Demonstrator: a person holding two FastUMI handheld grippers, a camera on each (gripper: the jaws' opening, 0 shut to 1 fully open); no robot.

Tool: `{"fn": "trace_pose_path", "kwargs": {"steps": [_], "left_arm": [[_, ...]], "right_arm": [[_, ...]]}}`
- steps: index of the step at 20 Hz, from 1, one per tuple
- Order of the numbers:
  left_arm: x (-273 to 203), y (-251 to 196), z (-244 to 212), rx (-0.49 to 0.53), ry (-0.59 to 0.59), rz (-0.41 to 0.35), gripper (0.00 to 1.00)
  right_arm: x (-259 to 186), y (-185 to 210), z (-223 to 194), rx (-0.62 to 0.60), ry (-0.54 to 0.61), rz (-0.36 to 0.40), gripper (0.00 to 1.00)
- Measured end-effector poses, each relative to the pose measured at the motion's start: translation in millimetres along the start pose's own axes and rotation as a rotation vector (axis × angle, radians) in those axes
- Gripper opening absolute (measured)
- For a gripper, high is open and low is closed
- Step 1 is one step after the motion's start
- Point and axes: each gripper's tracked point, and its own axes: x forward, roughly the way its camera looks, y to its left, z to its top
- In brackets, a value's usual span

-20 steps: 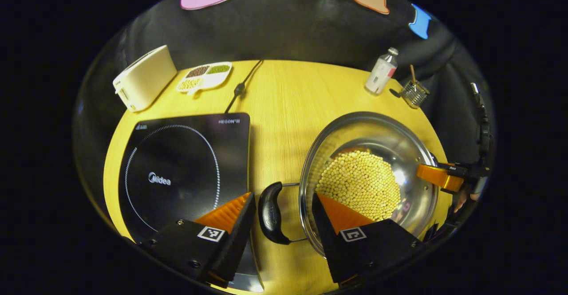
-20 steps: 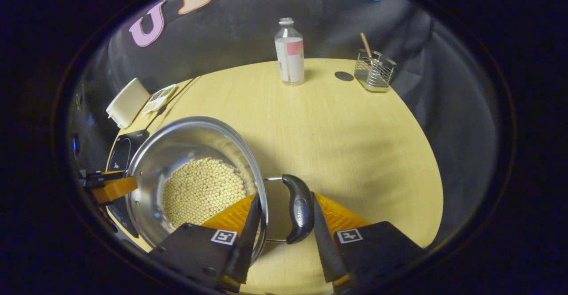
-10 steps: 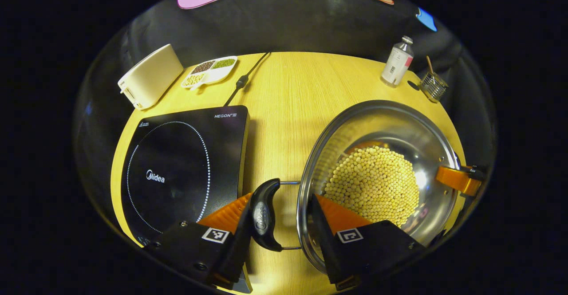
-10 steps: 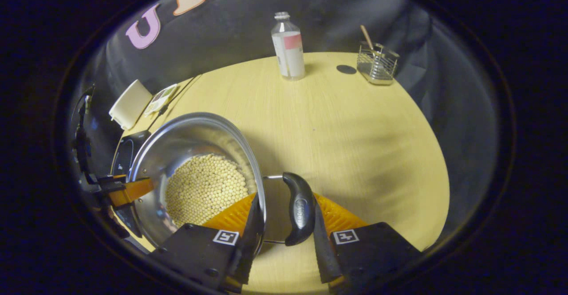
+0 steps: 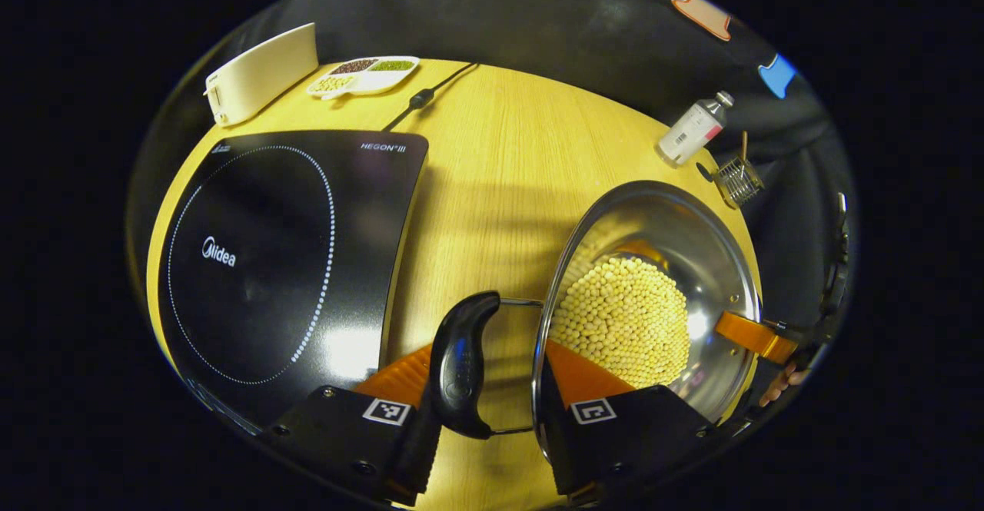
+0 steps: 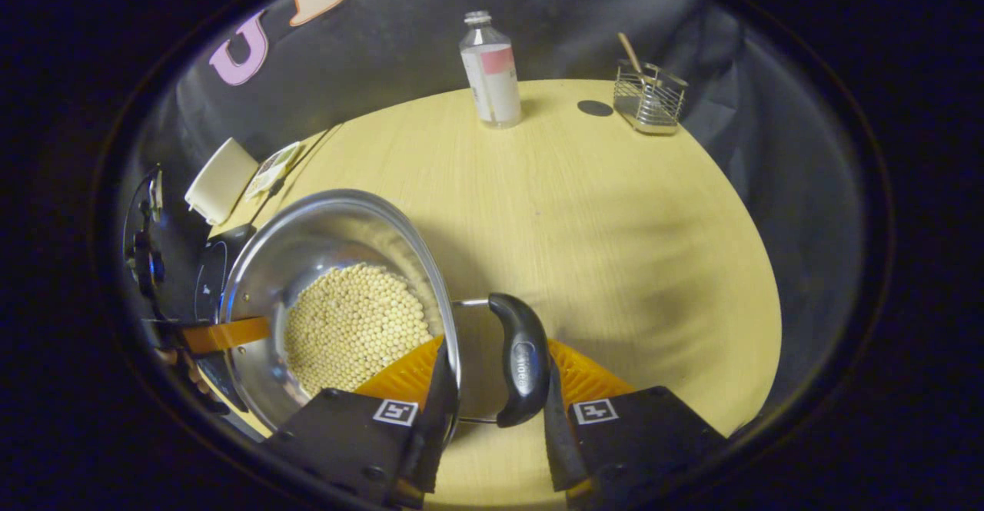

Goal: First push the handle of the pot to place it horizontally, then grasp the pot with both hands and set it on the induction cooktop.

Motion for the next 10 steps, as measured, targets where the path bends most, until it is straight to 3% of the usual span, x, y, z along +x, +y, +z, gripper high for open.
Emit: {"fn": "trace_pose_path", "kwargs": {"steps": [4, 6, 7, 10], "left_arm": [[0, -2, 4, 0.070, -0.002, 0.008, 0.60], [1, 1, 7, 0.077, -0.009, 0.007, 0.60], [-2, 2, 7, 0.076, -0.010, 0.010, 0.60], [-4, 1, 4, 0.053, 0.000, 0.020, 0.61]], "right_arm": [[-3, -11, -4, 0.022, 0.017, -0.008, 0.55], [-7, -11, 0, 0.024, 0.005, -0.008, 0.54], [-8, -11, -3, 0.023, 0.007, -0.008, 0.48], [-14, -6, -1, 0.010, -0.003, 0.006, 0.48]]}}
